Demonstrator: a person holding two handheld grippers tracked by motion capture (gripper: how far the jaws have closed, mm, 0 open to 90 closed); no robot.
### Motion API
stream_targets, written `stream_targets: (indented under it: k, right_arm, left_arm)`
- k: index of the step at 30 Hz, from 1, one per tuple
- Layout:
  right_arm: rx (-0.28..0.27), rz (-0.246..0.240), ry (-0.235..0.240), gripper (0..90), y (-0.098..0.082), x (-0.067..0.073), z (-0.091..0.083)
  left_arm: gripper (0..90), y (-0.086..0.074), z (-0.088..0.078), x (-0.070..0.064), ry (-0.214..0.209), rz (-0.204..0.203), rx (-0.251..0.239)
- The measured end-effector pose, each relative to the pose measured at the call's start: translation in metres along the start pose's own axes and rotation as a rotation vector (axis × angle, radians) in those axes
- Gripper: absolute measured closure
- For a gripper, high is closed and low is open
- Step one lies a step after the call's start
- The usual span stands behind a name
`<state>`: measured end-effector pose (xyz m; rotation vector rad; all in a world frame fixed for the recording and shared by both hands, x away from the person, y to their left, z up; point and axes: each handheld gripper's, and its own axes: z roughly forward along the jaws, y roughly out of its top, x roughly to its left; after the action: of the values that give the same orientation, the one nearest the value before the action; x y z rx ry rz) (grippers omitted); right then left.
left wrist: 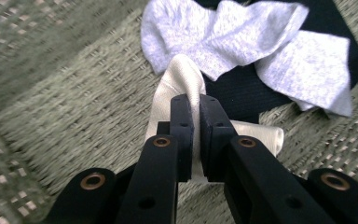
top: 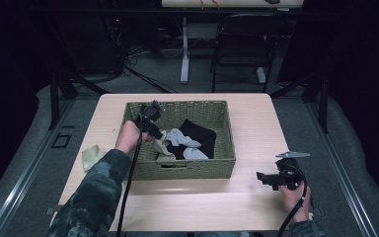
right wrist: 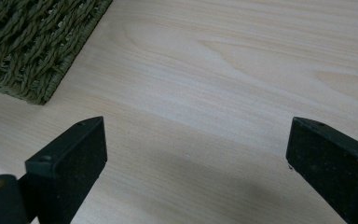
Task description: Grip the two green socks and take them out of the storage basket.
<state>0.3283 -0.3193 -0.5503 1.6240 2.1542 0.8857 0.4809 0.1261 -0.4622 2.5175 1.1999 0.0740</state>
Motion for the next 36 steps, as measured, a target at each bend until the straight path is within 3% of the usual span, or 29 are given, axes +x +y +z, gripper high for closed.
stream_targets:
  k: [8,11,36]
  right_arm:
    - [0.001,-0.002,-0.002,4.5,0.0,0.0,0.0]
    - [-0.001,-0.003,-0.003,4.5,0.0,0.0,0.0]
    - [-0.001,-0.001,-0.004,4.5,0.0,-0.001,-0.001]
  left_arm:
    - [85.5,0.005,-0.032,-0.001,0.019,0.02,-0.039]
    - [85.5,0.007,-0.04,-0.001,-0.003,0.022,-0.052]
    - [85.4,0.031,-0.11,-0.006,0.072,0.068,-0.12]
